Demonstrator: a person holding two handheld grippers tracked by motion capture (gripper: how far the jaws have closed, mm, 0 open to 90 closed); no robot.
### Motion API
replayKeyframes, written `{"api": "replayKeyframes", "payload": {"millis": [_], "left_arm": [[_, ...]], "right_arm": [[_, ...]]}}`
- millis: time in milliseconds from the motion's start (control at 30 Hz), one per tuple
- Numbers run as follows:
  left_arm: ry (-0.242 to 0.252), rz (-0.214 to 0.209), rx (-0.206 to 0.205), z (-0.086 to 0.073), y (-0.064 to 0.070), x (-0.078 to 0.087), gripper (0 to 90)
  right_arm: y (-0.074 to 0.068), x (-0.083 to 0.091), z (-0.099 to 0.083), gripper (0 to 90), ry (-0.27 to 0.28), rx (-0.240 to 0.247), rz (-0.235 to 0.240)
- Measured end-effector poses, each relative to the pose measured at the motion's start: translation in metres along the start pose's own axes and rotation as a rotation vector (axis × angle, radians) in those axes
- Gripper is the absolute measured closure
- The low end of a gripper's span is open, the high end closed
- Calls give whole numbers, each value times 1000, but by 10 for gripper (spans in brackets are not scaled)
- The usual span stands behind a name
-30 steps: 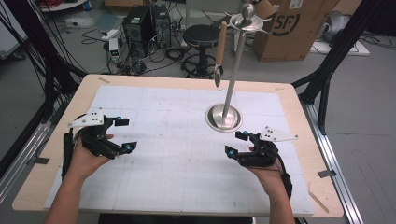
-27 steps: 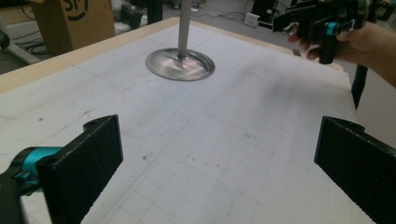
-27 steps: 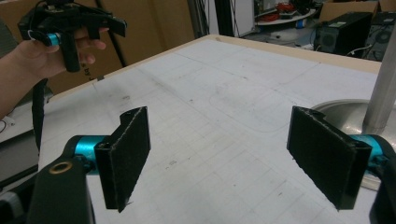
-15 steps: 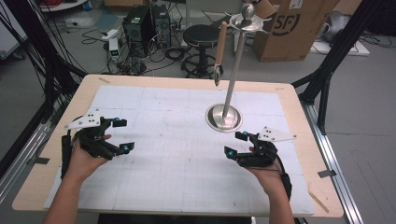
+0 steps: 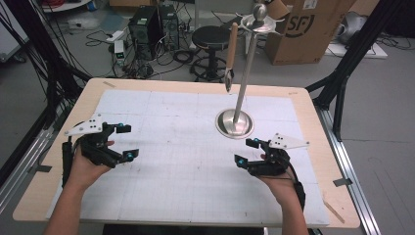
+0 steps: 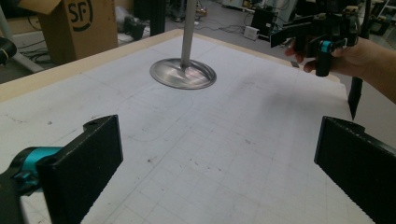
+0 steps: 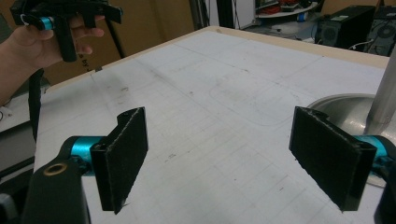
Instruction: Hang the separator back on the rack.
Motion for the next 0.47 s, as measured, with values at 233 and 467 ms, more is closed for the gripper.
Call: {"api": "replayKeyframes", "payload": {"millis": [233,467], "left_arm": [[-12,0,-4,-2,0,-2,17],[-15,-4,-3,-2,1,-3,16]], "right_arm": [[0,-1,0,185,-3,5,2],[0,-1,0,185,-4,5,3]]}}
Point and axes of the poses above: each handheld gripper's, and its own axes: x roughly backward along the jaws, z roughly out of its top, y roughly to its right, the point moved 8 cm from there along -x, roughly forward along the jaws, and after that the axes turned 6 degrees about z, right-handed, at the moved point
